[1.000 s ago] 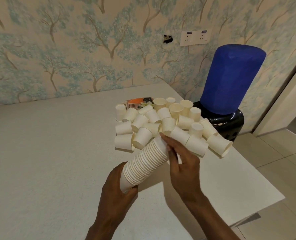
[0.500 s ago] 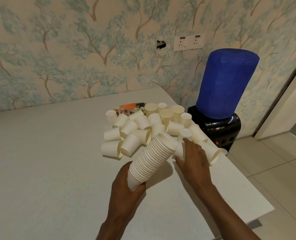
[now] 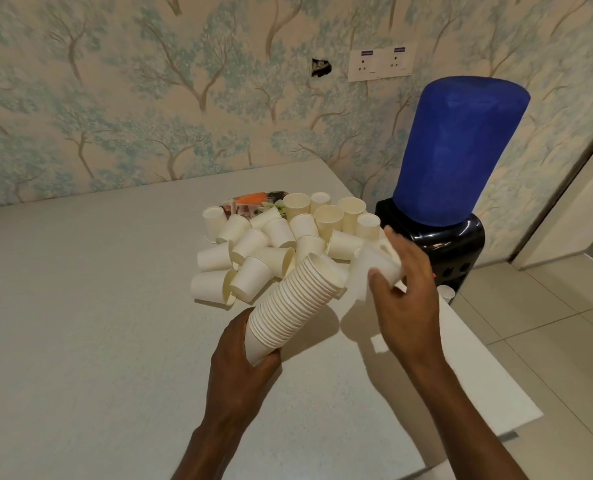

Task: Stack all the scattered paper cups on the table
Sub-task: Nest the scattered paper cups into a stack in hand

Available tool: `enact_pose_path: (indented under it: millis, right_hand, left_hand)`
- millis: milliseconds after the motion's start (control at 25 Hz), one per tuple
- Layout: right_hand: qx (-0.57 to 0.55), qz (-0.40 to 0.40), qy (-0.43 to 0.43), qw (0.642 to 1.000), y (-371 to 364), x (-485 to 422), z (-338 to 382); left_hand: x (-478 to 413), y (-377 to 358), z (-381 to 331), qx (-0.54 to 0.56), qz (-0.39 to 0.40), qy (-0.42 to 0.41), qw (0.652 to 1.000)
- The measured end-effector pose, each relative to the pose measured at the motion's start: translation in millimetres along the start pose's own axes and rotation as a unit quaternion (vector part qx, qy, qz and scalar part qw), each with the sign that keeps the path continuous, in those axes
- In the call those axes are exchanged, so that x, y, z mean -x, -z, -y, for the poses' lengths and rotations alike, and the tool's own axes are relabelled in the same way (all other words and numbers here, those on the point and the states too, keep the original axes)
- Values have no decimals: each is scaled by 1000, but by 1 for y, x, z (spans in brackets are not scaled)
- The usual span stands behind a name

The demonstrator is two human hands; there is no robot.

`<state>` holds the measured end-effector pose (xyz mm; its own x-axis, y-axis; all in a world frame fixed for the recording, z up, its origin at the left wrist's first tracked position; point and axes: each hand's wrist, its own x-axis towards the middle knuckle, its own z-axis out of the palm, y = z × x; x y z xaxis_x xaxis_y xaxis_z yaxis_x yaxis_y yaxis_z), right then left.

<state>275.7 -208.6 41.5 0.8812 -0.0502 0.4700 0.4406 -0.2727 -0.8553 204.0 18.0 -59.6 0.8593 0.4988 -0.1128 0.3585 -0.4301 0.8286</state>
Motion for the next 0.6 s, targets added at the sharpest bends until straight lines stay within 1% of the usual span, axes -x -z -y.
enact_pose_path:
  millis: [40,80,160,240,280,400,480,520,560,600]
  right_hand:
    - [-66,-14,12,998,-3,-5,9]
    - [-108,-12,21,994,-8,-9,16]
    - [-136,22,26,990,-20,-9,25]
    - [-116,43,10,992,-29,-5,22]
    - [-100,51,2,994,-31,-2,19]
    - [-71,97,2,993,-33,10,8]
    - [-64,147,4,987,-36,19,5]
    - [-70,176,4,982,-37,23,4]
    - [-71,199,9,977,-36,25,2]
    - [-56,205,20,977,-30,24,-2]
  left_hand:
    - [4,-1,1,-17,-2,-21,1000]
    - [6,-1,6,-6,-3,-32,999]
    - [7,2,8,-11,-11,-44,999]
    - [7,4,5,-6,-19,-40,999]
    - [9,5,3,8,-21,-55,998]
    - [17,14,3,5,-36,-158,987]
    - [15,14,3,-17,-28,-179,983]
    - [12,12,3,-18,-24,-165,986]
    - [9,9,5,-11,-14,-128,992]
    - [8,7,2,-9,0,-68,998]
